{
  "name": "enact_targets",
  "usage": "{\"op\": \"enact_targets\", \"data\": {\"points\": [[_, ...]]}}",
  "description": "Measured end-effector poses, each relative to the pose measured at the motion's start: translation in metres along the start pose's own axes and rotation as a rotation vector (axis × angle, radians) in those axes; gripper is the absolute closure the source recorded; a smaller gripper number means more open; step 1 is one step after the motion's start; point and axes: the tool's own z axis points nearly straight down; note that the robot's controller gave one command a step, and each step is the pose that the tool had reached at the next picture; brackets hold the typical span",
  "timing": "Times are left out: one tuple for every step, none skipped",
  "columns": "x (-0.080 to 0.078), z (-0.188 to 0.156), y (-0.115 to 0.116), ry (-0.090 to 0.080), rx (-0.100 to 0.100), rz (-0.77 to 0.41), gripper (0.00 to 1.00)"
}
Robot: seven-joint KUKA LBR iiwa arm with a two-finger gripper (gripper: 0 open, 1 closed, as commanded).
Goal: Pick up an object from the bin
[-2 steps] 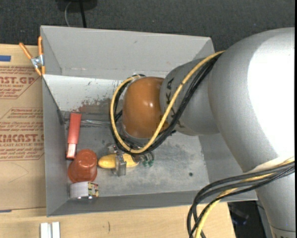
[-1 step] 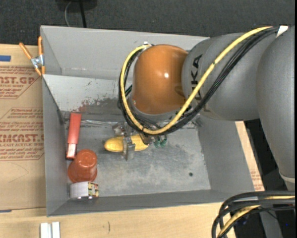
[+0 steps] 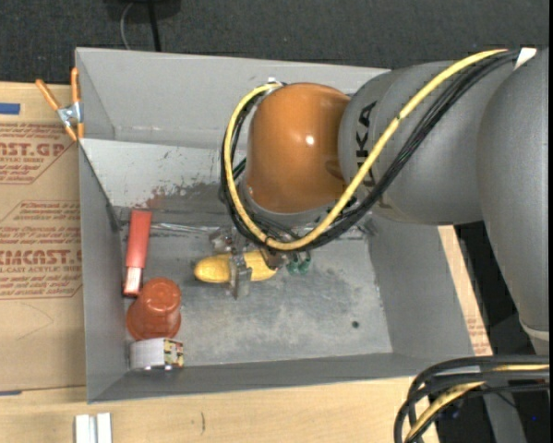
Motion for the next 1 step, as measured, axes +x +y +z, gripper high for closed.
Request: {"op": "enact_targets", "data": {"points": [[0.0029, -0.1686, -0.0070, -0.009, 0.001, 0.015, 1.00]]}}
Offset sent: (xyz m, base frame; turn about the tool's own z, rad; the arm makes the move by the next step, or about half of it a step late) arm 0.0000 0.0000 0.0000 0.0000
